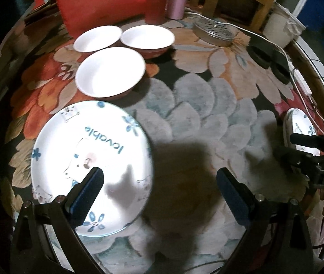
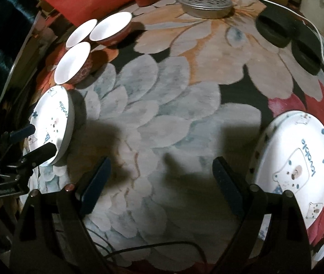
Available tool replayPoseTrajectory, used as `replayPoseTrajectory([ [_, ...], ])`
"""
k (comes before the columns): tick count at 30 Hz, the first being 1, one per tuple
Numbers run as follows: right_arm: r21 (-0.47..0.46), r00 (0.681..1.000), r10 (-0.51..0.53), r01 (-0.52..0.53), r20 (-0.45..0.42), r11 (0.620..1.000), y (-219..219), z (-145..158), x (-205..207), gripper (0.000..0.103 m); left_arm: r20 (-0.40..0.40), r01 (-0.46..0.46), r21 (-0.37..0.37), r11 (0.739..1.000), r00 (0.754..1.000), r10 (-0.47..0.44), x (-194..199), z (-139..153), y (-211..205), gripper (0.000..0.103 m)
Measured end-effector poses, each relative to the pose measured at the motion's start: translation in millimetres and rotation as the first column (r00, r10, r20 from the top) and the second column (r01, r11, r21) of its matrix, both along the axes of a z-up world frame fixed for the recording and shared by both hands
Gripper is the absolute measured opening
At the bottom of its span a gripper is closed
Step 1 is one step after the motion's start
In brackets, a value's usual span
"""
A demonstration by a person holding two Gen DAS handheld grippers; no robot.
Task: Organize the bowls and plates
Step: 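Grasp the rim of the second bear-print plate with the right tool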
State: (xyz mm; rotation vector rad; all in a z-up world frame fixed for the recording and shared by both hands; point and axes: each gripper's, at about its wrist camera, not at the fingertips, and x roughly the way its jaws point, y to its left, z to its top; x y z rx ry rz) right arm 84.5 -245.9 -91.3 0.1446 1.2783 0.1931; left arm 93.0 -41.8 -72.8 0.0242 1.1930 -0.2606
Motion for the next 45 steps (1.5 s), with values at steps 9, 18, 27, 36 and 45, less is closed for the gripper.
replayPoseTrajectory([
  [9,0.004,0.999,0.041,-0.041,-0.004,0.999,28.3,-3.8,7.2,0.091,-0.001,-0.060,0.014,0.998,0.998,0.060,-2.1,-3.5,33.2,0.100],
  [18,0.005,0.996,0.088,-0.088,0.001,0.996,60.2,-8.8,17.5,0.091,-0.002,-0.147,0.028,0.989,0.989,0.147,0.2,-9.2,73.2,0.099],
  [27,0.015,0.991,0.134,-0.134,0.007,0.991,97.3,-12.9,32.4,0.091,-0.007,-0.240,0.027,0.970,0.971,0.241,1.8,-17.1,121.5,0.099],
  [36,0.051,0.988,0.152,-0.151,-0.008,0.987,136.7,-27.9,53.4,0.088,-0.049,-0.366,-0.025,0.930,0.930,0.364,8.1,-39.2,169.2,0.095],
  [45,0.009,0.977,0.212,-0.211,-0.038,0.977,172.3,-45.7,67.6,0.051,-0.093,-0.378,-0.045,0.925,0.923,0.373,21.2,-56.6,177.8,0.071],
])
